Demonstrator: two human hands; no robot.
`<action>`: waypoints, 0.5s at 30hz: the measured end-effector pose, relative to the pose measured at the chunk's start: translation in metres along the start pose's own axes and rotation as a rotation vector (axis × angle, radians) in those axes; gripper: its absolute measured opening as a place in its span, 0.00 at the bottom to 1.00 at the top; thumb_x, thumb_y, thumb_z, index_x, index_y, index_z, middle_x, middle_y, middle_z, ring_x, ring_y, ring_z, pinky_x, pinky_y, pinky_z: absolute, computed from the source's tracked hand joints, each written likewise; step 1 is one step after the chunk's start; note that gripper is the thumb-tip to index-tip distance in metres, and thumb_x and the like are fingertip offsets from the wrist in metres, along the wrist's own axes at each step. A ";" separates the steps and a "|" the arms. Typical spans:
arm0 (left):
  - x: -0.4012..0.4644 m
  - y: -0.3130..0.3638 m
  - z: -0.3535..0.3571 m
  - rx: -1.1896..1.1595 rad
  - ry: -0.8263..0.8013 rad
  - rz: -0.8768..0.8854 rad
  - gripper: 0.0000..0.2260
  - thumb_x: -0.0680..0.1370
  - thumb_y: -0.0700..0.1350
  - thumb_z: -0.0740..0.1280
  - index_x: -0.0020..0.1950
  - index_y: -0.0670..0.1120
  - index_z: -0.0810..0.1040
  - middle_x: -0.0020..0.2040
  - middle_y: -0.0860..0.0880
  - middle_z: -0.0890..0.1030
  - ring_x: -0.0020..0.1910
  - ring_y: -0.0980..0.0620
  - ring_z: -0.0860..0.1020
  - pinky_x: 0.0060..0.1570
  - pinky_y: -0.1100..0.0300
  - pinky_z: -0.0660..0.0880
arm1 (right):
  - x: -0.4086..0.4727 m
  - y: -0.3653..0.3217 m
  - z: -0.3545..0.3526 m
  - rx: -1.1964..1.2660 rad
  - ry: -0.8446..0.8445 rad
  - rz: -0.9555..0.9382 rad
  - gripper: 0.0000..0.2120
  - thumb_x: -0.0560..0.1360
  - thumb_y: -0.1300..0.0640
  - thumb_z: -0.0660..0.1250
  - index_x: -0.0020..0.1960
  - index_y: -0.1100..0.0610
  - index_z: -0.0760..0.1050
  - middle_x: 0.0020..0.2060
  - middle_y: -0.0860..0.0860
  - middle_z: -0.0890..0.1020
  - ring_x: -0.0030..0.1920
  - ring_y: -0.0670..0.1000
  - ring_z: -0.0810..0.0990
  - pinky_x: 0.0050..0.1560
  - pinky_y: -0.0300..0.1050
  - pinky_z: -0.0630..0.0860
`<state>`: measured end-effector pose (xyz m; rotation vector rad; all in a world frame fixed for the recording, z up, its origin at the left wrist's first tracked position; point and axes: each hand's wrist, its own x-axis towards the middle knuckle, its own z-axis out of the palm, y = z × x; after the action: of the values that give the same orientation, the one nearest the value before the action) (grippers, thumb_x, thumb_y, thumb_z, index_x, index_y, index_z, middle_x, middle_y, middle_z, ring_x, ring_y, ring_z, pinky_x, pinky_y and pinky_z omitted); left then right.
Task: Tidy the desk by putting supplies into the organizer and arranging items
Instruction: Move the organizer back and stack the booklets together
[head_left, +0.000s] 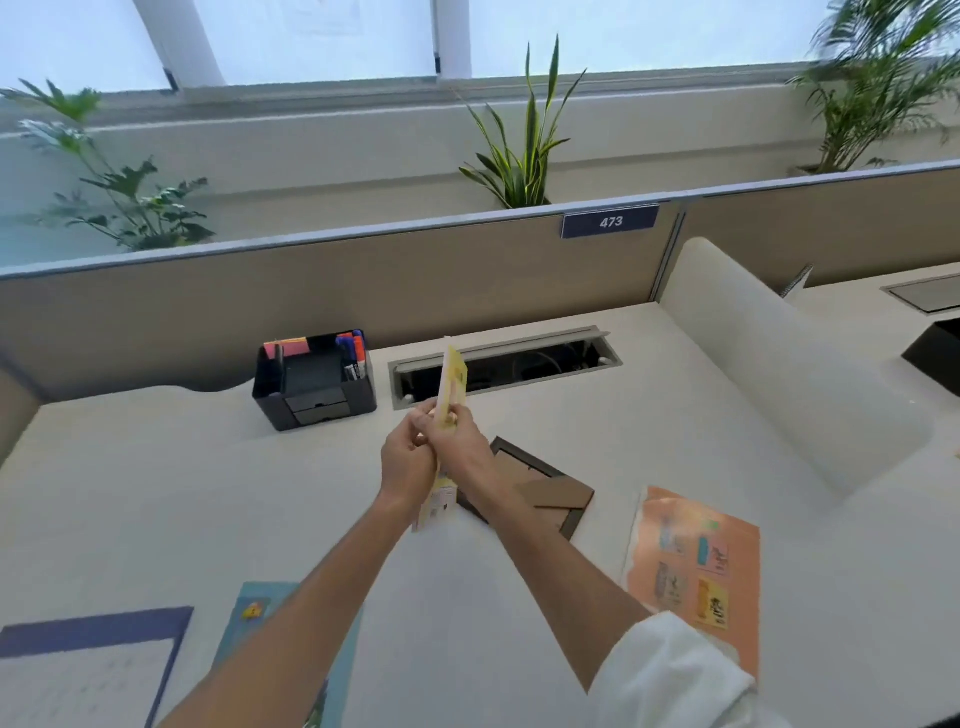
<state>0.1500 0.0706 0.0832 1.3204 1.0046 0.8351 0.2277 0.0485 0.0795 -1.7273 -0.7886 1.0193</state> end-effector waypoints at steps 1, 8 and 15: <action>-0.008 0.000 -0.006 -0.008 0.009 0.017 0.15 0.78 0.37 0.63 0.57 0.55 0.80 0.51 0.48 0.84 0.49 0.47 0.82 0.44 0.51 0.81 | -0.005 0.000 0.009 0.008 -0.011 0.000 0.30 0.71 0.33 0.61 0.67 0.47 0.67 0.54 0.49 0.79 0.53 0.51 0.80 0.56 0.56 0.79; -0.042 -0.024 -0.064 -0.074 -0.002 -0.137 0.13 0.77 0.41 0.66 0.60 0.45 0.79 0.51 0.44 0.83 0.43 0.52 0.83 0.41 0.57 0.79 | -0.032 0.012 0.017 0.139 -0.012 0.108 0.15 0.81 0.51 0.56 0.57 0.58 0.76 0.46 0.55 0.84 0.44 0.54 0.84 0.44 0.52 0.82; -0.060 -0.096 -0.091 0.169 0.091 -0.455 0.23 0.75 0.37 0.68 0.69 0.44 0.68 0.63 0.49 0.72 0.58 0.48 0.74 0.51 0.55 0.73 | -0.051 0.063 -0.015 0.077 -0.228 0.299 0.14 0.83 0.51 0.57 0.57 0.58 0.77 0.47 0.54 0.84 0.45 0.53 0.82 0.42 0.46 0.75</action>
<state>0.0373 0.0396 -0.0040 1.1341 1.4066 0.4732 0.2222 -0.0230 0.0378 -1.7145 -0.6321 1.4511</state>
